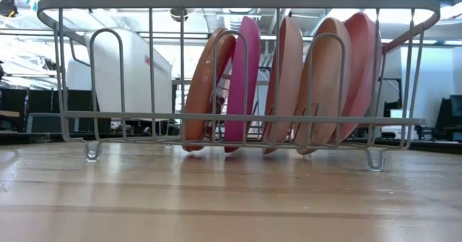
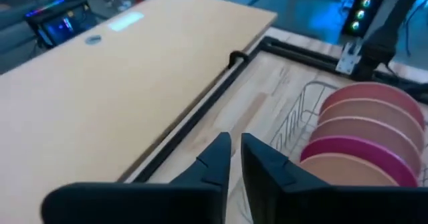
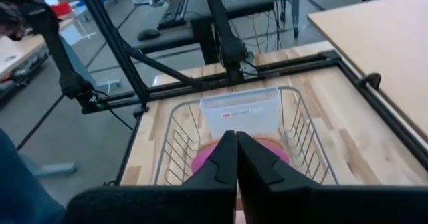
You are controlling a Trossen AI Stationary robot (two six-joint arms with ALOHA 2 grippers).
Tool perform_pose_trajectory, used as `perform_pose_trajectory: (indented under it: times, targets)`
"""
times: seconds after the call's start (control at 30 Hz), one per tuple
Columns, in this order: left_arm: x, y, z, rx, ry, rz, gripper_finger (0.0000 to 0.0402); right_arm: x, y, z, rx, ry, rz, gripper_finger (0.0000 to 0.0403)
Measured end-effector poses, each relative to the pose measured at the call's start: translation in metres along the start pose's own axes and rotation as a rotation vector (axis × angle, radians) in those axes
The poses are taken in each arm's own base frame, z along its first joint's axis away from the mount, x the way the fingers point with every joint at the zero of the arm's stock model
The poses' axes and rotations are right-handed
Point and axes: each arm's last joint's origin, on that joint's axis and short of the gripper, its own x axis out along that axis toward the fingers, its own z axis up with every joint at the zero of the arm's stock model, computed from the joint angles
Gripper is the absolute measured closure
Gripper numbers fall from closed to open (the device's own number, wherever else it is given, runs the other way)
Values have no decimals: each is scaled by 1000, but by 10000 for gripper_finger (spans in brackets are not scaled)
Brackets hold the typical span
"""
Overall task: Sort dishes
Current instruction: Return to Home Position
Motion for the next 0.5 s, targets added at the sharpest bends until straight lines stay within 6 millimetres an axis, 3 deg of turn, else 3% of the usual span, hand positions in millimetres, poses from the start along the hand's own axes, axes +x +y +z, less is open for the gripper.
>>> perform_pose_trajectory:
  times: [0.17,0.33,0.5]
  targets:
    - [-15,4,-3,-74,-39,-14,357,-10,4,-1,-60,-21,23,401]
    - [-22,2,-7,86,-35,-186,356,-19,11,-4,-111,-19,69,402]
    - [-16,-1,-25,93,-52,-271,361,-25,14,-23,-132,58,99,402]
